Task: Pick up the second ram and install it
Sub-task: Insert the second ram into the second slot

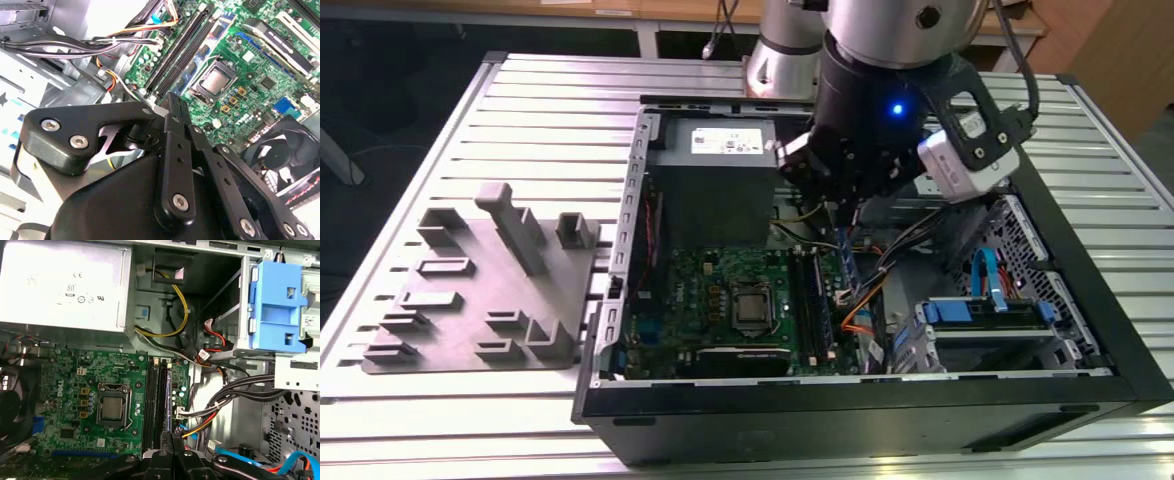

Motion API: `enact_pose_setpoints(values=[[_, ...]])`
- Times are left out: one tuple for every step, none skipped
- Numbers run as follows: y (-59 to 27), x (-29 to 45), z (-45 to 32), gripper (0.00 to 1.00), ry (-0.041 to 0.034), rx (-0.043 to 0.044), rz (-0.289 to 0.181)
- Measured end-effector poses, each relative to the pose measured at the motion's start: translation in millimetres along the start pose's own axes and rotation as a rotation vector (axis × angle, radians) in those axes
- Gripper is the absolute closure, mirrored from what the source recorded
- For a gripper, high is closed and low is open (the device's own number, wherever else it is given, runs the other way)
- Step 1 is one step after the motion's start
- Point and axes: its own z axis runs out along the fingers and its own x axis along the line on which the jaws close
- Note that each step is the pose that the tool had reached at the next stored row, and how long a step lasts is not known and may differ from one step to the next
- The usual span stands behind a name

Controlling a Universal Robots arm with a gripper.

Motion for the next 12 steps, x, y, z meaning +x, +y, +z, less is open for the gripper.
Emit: enact_pose_setpoints(values=[[0.1, -0.1, -2.1, 0.92, 0.0, 0.0, 0.0], [0.2, -0.3, -4.0, 0.92, 0.0, 0.0, 0.0], [0.3, -0.4, -5.9, 0.92, -0.0001, 0.0, 0.0], [0.4, -0.6, -7.8, 0.92, -0.0001, -0.0001, 0.0], [0.5, -0.7, -9.7, 0.92, -0.0001, -0.0001, 0.0], [0.6, -0.9, -11.8, 0.92, -0.0001, 0.0, 0.001], [0.7, -1.0, -13.7, 0.92, -0.0001, -0.0001, 0.001], [0.8, -1.1, -15.6, 0.92, -0.0001, 0.0, 0.001], [0.9, -1.3, -17.5, 0.92, -0.0001, 0.0, 0.001], [1.0, -1.4, -19.5, 0.92, -0.0001, 0.0, 0.001], [1.0, -1.4, -19.0, 0.92, -0.0002, -0.0004, 0.001], [0.9, -1.3, -17.4, 0.92, -0.0003, -0.0005, 0.001]])
